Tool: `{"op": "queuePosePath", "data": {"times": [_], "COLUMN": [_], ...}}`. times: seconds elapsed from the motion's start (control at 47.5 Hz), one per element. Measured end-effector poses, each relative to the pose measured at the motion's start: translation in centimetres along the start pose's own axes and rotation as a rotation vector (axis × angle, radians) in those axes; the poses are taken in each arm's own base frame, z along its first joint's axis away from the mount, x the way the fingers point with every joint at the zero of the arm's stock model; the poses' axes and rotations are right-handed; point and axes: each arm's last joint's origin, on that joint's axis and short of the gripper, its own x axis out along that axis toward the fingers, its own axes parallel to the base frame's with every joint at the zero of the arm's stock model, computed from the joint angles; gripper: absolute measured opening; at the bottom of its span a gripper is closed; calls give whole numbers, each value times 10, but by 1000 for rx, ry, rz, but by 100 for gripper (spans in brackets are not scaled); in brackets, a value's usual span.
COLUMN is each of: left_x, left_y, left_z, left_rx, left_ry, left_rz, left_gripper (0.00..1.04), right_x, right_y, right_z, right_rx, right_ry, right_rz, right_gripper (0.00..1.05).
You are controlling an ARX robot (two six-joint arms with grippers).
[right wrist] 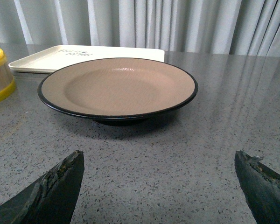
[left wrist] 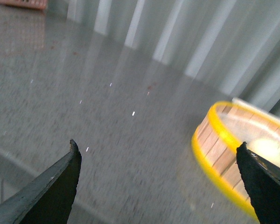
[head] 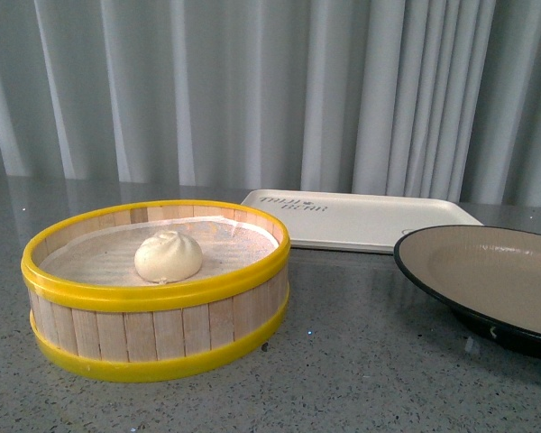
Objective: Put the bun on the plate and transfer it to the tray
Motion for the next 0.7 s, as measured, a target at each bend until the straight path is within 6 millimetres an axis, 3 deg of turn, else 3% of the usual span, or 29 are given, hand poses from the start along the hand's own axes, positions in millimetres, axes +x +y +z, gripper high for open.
{"op": "queuePosePath", "data": {"times": [0.169,0.253,0.443,0.548,0.695], "left_x": [47,79,138,169,186], "left_y": [-6,-11,-24,-42,-67], "left_z": [36,43,42,48,50], "left_rx": [-38,-14,30,68,172], "left_ry": [-156,-184,-74,31,113], "left_rz": [-143,-274,-546,-641,-754], "left_gripper": [98,98,98,98,98], "right_x": [0,0,0,0,0], "right_y": [0,0,0,0,0], "right_z": [0,0,0,0,0], "right_rx": [0,0,0,0,0], "right_ry": [0,0,0,0,0], "right_rz": [0,0,0,0,0], "right_gripper": [96,96,96,96,96]}}
